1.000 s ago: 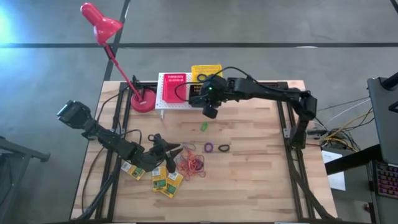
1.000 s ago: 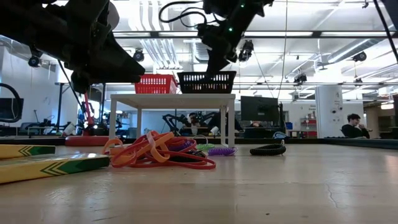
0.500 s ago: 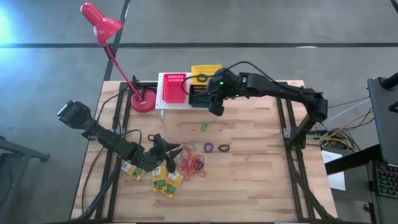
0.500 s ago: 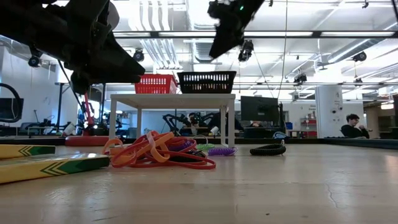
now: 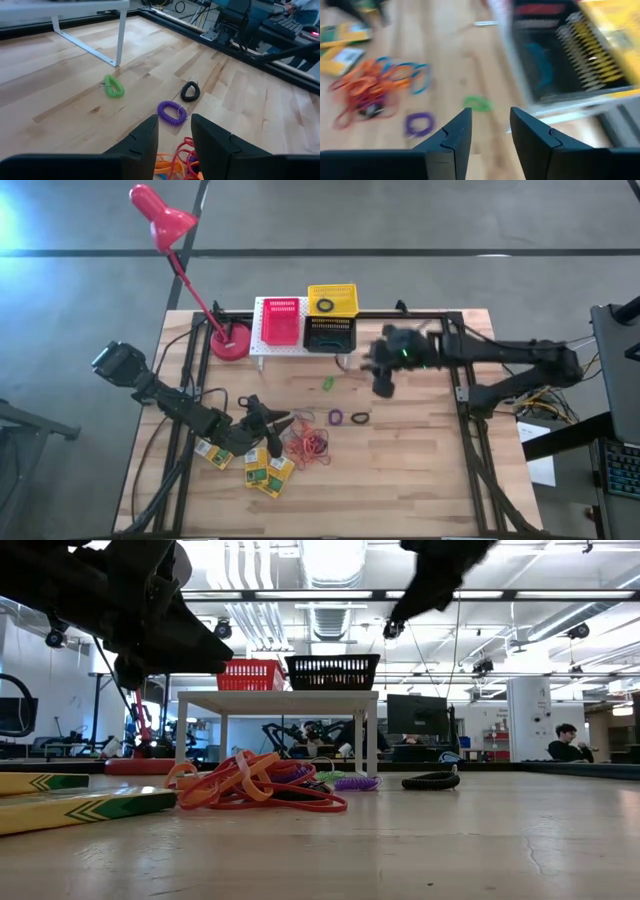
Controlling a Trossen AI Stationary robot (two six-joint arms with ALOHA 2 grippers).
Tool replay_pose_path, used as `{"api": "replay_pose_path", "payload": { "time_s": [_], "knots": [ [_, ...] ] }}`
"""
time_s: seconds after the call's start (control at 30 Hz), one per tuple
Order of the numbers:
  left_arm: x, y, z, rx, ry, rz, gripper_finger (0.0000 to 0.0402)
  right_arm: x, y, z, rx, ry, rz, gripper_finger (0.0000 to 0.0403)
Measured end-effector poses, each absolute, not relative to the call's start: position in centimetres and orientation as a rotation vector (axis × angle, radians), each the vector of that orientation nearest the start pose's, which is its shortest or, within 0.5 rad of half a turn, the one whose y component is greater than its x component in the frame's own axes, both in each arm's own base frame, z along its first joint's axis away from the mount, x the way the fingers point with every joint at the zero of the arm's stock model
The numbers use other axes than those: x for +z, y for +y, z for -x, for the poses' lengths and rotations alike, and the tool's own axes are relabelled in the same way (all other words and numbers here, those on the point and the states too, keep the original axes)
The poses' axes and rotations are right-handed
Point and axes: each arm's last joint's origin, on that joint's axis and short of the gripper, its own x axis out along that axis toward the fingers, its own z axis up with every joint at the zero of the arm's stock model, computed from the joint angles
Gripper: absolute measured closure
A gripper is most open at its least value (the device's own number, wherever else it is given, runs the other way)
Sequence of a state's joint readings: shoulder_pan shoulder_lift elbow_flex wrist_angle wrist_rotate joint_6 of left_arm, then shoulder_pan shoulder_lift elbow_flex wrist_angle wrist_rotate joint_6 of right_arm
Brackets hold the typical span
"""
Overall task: Pick & Place Office Desk Supplies
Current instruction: Put the yellow crayon box into the red bin on the shelf
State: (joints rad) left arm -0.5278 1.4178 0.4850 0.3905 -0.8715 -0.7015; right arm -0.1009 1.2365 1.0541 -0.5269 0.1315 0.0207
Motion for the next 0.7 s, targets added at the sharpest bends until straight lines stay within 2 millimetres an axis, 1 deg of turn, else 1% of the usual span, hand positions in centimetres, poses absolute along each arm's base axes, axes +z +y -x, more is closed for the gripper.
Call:
{"api": "replay_pose_path", "payload": {
  "time_s": [0.13,0.2,0.3,0.37,0.43,0.53,0.63,0.7],
  "knots": [
    [15.9,-10.6,-22.5,0.449,0.283,0.32,0.028,26.6,0.1,-24.6,-0.119,0.656,0.018,0.0282],
    [16.1,-10.8,-22.8,0.405,0.319,0.32,0.028,24.5,1.6,-24.3,-0.06,0.633,0.033,0.0284],
    [17.2,-11.7,-23.6,0.32,0.446,0.3,0.028,21.9,3.5,-24.0,0.018,0.577,0.05,0.0287],
    [18.2,-12.2,-23.9,0.289,0.583,0.28,0.028,20.2,4.4,-23.7,0.056,0.539,0.05,0.0287],
    [19.6,-12.7,-23.9,0.289,0.704,0.277,0.028,19.2,5.1,-23.7,0.082,0.471,0.031,0.0287],
    [21.8,-13.7,-23.5,0.296,0.85,0.282,0.028,17.9,5.4,-23.5,0.097,0.384,0.008,0.0288],
    [23.5,-15.7,-22.8,0.261,0.966,0.275,0.028,16.9,5.3,-23.4,0.091,0.348,-0.011,0.0291],
    [23.9,-17.3,-22.2,0.235,1.02,0.254,0.028,16.5,5.2,-23.4,0.088,0.346,-0.014,0.0294]
  ]
}}
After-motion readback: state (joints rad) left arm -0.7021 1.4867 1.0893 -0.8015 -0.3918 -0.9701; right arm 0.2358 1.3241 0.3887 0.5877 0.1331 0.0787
